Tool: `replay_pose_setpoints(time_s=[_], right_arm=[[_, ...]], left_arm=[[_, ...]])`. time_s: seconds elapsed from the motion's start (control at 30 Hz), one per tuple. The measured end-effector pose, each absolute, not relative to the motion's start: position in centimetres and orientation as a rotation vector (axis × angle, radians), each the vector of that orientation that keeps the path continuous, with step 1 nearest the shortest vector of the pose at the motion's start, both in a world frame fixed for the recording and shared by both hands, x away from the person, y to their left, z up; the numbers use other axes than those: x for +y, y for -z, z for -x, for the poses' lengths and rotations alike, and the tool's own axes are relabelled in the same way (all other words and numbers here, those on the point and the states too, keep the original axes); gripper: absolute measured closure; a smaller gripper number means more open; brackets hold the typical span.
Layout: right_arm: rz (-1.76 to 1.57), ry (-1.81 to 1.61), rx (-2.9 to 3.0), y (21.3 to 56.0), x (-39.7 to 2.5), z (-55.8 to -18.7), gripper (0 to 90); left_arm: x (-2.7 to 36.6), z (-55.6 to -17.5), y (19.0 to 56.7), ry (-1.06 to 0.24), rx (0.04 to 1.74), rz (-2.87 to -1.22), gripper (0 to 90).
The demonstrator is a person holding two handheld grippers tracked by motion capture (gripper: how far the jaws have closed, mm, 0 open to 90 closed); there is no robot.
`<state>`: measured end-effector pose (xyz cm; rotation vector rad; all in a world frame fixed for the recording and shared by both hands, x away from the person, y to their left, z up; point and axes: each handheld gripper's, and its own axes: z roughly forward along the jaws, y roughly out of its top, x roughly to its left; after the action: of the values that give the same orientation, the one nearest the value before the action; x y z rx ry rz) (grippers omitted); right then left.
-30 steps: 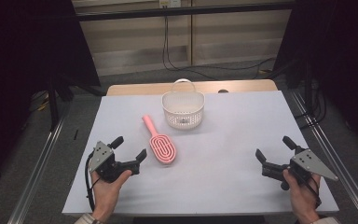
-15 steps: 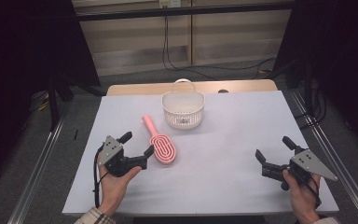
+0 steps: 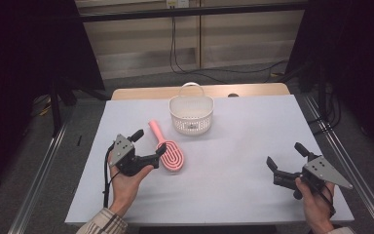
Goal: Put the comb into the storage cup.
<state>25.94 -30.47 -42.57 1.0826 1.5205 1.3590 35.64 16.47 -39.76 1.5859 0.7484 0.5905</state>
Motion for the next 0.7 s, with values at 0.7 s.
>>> replay_pose_setpoints(time_s=[0.7], right_arm=[[-1.082,-1.359,1.52,42.6,-30.5,-25.9,0.0]], left_arm=[[15.5,-38.7,39.2,-0.667,0.722,-1.54,13.1]])
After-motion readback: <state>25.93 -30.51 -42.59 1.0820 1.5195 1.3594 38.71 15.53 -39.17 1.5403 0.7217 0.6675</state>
